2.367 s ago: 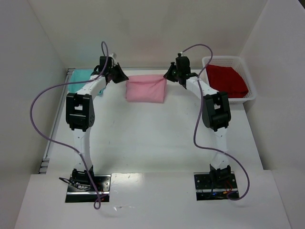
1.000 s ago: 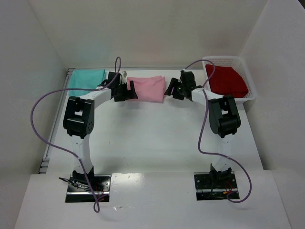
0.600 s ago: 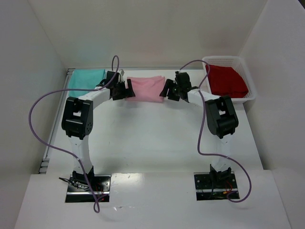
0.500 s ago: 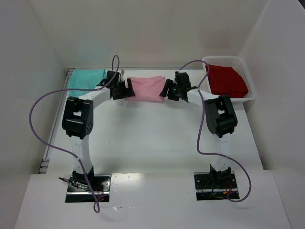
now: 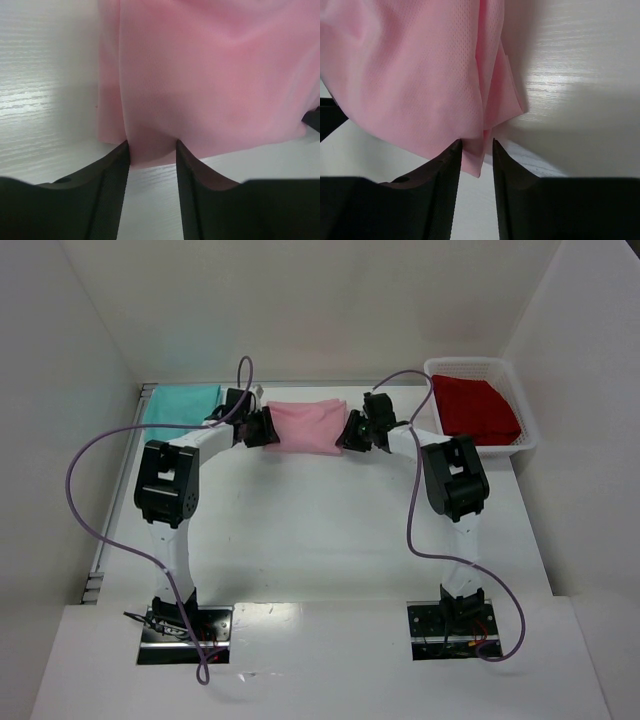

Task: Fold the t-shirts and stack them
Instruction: Fold the long partially folded tshirt into a neat square, then smooth out wrinkles on the folded tshirt

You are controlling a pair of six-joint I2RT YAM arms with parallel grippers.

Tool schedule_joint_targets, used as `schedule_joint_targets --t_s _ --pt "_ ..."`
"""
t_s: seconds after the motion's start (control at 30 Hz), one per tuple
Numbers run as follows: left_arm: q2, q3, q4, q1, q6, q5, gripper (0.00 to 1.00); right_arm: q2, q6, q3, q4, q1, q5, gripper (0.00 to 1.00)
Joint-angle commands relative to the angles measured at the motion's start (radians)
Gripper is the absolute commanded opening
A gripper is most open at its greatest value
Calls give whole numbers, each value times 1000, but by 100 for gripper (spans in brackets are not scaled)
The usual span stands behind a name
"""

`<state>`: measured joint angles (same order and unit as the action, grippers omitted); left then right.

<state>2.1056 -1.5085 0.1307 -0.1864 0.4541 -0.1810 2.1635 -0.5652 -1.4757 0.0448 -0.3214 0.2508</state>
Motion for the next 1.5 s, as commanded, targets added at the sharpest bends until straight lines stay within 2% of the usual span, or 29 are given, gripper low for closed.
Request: schedule_joint_targets --t_s 0.0,0.07,0.1,0.17,0.2,0.23,0.3,0.47,0.67,0.83,0.97,1.27,1.47 --pt "28 -35 -26 5 -2 -34 48 16 -22 -44 -34 -11 18 36" --pt "28 -35 -26 5 -2 -34 43 16 -22 -44 -34 -11 28 27" --pt "28 -35 -16 5 -2 -43 36 16 -33 -44 -34 -11 28 24" --pt "28 -35 -16 5 -2 -52 30 25 -33 -54 -34 -11 37 19" --pt "28 -35 -16 5 -2 -52 25 25 -33 -54 -34 -11 38 12" --pt "28 -35 -16 5 -2 -52 16 25 -33 -63 -34 -11 38 9" --pt "19 -24 -16 5 -2 -52 12 25 -33 -63 -25 -11 48 2" --pt "-33 36 -16 5 17 -92 0 -39 -45 21 -25 -11 48 0" --pt "-126 128 -6 -15 26 -55 0 -123 -45 121 -25 -21 39 0" --pt "-222 240 -6 -74 60 -17 0 -237 -45 237 -16 -30 19 0" --pt "-340 300 21 -128 80 8 0 -336 -45 322 -16 -42 8 0" --pt "-639 568 84 -212 159 46 0 -592 -45 515 41 -88 -47 0" --pt "-759 633 135 -259 189 67 2 -669 -55 572 90 -88 -77 1"
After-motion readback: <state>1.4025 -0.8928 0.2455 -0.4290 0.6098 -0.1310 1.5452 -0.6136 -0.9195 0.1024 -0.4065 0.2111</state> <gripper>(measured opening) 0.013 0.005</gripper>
